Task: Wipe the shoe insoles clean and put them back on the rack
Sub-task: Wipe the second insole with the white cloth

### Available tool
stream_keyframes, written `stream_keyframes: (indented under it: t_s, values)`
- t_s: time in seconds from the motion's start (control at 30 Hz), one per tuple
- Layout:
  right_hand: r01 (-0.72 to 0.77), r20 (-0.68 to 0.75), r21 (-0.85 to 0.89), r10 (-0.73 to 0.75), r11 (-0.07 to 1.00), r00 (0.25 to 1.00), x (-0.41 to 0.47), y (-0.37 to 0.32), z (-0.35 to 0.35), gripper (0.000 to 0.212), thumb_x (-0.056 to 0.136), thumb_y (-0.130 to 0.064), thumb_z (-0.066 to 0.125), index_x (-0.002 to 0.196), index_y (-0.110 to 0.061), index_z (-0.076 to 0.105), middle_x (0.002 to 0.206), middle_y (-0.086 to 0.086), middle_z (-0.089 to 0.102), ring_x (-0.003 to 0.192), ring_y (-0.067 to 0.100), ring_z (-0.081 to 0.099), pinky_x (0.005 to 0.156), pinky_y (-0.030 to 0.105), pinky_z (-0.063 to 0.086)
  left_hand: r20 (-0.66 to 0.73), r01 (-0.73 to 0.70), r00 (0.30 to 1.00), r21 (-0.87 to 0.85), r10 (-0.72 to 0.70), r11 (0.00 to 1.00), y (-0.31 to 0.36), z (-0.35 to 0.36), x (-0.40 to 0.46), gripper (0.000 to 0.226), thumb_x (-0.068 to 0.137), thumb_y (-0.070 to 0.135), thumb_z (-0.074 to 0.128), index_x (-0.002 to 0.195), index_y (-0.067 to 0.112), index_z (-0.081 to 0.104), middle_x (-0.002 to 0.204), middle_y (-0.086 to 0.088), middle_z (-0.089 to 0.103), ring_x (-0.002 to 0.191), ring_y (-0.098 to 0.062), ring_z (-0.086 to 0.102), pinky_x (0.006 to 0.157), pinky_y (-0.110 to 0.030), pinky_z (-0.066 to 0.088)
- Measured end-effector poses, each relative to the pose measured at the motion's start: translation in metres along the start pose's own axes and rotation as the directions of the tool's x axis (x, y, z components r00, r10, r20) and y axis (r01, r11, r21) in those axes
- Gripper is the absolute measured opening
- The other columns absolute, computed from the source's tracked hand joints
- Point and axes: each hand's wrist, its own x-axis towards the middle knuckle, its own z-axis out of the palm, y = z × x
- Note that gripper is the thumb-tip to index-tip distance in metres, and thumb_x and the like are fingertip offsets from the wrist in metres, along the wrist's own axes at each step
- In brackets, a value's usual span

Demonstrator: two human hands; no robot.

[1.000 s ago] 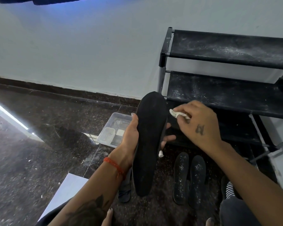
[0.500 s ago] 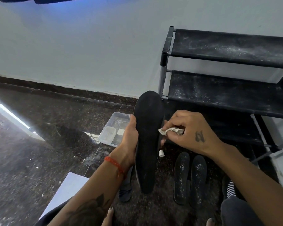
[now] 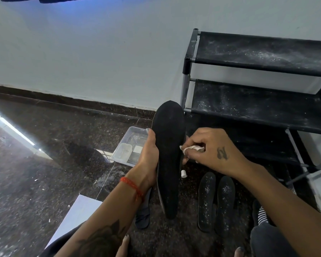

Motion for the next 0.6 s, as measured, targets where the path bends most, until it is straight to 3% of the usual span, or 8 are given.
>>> stream_keyframes:
  t_s: [0.17, 0.27, 0.37, 0.43, 0.47, 0.53, 0.6]
  values:
    - [0.058, 0.194, 0.021, -0.061, 0.998, 0.979, -0.002, -0.003, 0.0, 0.016, 0.073, -0.013, 0.068, 0.078, -0.026, 0.076, 0.071, -0.021, 0.058, 0.074, -0.005, 0.058, 0.064, 0.008, 0.042, -0.05, -0.013, 0.999, 0.018, 0.014, 1.0, -0.004, -0.002, 0.004, 0.072, 0.094, 0.062, 0.022, 0.096, 0.008, 0.07, 0.085, -0.012, 0.073, 0.065, -0.021, 0.069, 0.056, -0.027, 0.056]
    - [0.033, 0.056, -0.072, -0.029, 0.997, 0.998, 0.0, 0.005, 0.001, 0.013, 0.076, -0.015, 0.067, 0.078, -0.025, 0.075, 0.077, -0.015, 0.061, 0.072, 0.0, 0.057, 0.065, 0.016, 0.045, -0.012, 0.018, 1.0, 0.049, -0.017, 0.999, -0.003, -0.001, 0.003, 0.079, 0.093, 0.066, 0.017, 0.092, 0.006, 0.069, 0.075, -0.015, 0.071, 0.055, -0.025, 0.065, 0.052, -0.028, 0.053]
    - [-0.047, -0.177, -0.143, 0.022, 0.989, 0.984, 0.004, 0.015, 0.003, 0.013, 0.077, -0.012, 0.067, 0.079, -0.023, 0.074, 0.081, -0.008, 0.062, 0.072, 0.002, 0.055, 0.065, 0.006, 0.036, 0.022, 0.025, 0.999, 0.069, -0.027, 0.997, -0.003, 0.001, 0.003, 0.08, 0.095, 0.061, 0.015, 0.079, 0.006, 0.07, 0.064, -0.013, 0.07, 0.046, -0.023, 0.064, 0.045, -0.025, 0.051]
    - [-0.098, -0.303, -0.163, 0.045, 0.982, 0.952, 0.006, 0.018, 0.002, 0.012, 0.077, -0.01, 0.066, 0.079, -0.019, 0.073, 0.081, -0.004, 0.063, 0.071, 0.003, 0.053, 0.065, 0.002, 0.036, 0.036, 0.036, 0.999, 0.04, -0.038, 0.999, -0.005, 0.002, 0.005, 0.087, 0.096, 0.06, 0.011, 0.069, 0.009, 0.076, 0.071, -0.01, 0.073, 0.055, -0.023, 0.069, 0.048, -0.024, 0.052]
    - [-0.115, -0.349, -0.159, 0.053, 0.981, 0.936, 0.006, 0.017, 0.001, 0.012, 0.077, -0.009, 0.066, 0.079, -0.018, 0.073, 0.081, -0.004, 0.063, 0.07, 0.003, 0.052, 0.067, 0.001, 0.036, 0.038, 0.043, 0.998, 0.012, -0.043, 0.999, -0.005, 0.002, 0.006, 0.09, 0.095, 0.062, 0.009, 0.073, 0.009, 0.078, 0.082, -0.009, 0.075, 0.067, -0.026, 0.071, 0.052, -0.025, 0.053]
    - [-0.105, -0.356, -0.107, 0.06, 0.989, 0.932, 0.006, 0.014, -0.003, 0.011, 0.076, -0.009, 0.068, 0.079, -0.019, 0.074, 0.08, -0.005, 0.064, 0.07, 0.001, 0.052, 0.068, 0.002, 0.036, 0.045, 0.067, 0.997, -0.026, -0.065, 0.997, -0.002, 0.001, 0.005, 0.088, 0.092, 0.068, 0.008, 0.1, 0.008, 0.073, 0.103, -0.012, 0.072, 0.086, -0.033, 0.07, 0.058, -0.029, 0.053]
    - [-0.044, -0.218, -0.065, 0.029, 0.997, 0.975, 0.004, 0.008, -0.004, 0.012, 0.076, -0.012, 0.069, 0.079, -0.022, 0.074, 0.079, -0.008, 0.063, 0.072, 0.0, 0.055, 0.065, 0.007, 0.038, 0.015, 0.057, 0.998, -0.02, -0.057, 0.998, -0.001, -0.001, 0.004, 0.08, 0.093, 0.066, 0.012, 0.101, 0.007, 0.065, 0.088, -0.013, 0.074, 0.072, -0.027, 0.072, 0.055, -0.028, 0.055]
